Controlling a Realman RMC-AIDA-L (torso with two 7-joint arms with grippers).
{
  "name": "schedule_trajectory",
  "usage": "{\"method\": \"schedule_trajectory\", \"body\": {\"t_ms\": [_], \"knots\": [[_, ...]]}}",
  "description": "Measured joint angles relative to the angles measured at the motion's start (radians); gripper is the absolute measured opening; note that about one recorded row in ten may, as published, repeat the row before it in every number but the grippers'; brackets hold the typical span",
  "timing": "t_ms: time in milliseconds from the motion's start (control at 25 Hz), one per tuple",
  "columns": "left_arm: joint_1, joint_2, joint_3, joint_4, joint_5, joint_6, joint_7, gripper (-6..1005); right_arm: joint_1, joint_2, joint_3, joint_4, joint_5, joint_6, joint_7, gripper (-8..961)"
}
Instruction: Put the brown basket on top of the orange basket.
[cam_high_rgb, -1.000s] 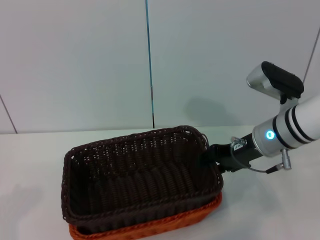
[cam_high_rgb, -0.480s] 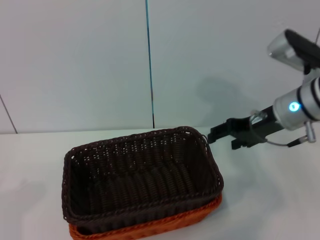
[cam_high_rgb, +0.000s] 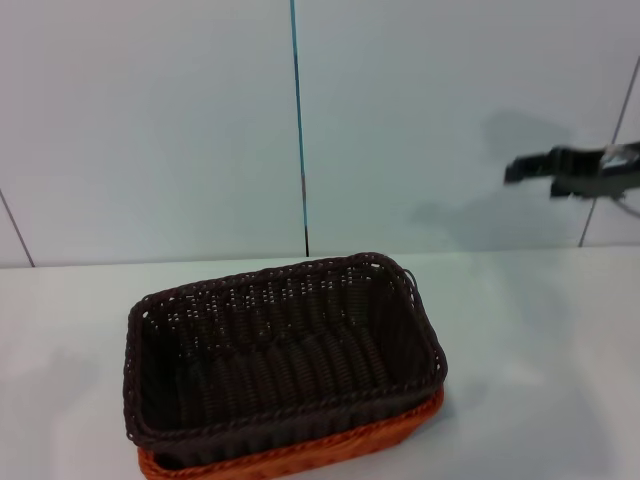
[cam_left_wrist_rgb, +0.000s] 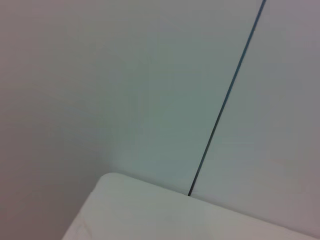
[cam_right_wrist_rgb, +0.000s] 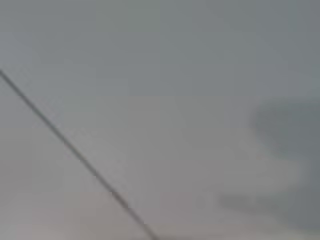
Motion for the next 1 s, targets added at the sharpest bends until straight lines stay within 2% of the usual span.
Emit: {"method": "schedule_trajectory", "body": {"t_ms": [80, 240, 480, 640, 800, 1000], "knots": [[-0.004, -0.001, 0.0, -0.003, -0.006, 0.0, 0.0, 843, -0.04, 0.023, 0.048, 0.015, 0.077, 0.056, -0.122, 771], [-0.015, -0.004, 0.0, -0.022, -0.033, 0.002, 0.003, 843, -0.1, 0.051, 0.117, -0.026, 0.286, 0.138, -0.369, 770], [-0.033, -0.006, 0.0, -0.065, -0.102, 0.054, 0.03, 843, -0.168, 0.103, 0.201, -0.134, 0.668, 0.141, -0.808, 768], [-0.041, -0.008, 0.0, -0.088, -0.11, 0.105, 0.058, 843, -0.177, 0.103, 0.204, -0.213, 0.756, 0.109, -0.94, 766], [-0.053, -0.011, 0.0, -0.134, -0.123, 0.192, 0.104, 843, -0.178, 0.101, 0.177, -0.266, 0.742, 0.075, -1.024, 766], [-0.066, -0.029, 0.012, -0.169, -0.127, 0.258, 0.141, 844, -0.18, 0.101, 0.136, -0.371, 0.682, 0.009, -1.243, 766]]}}
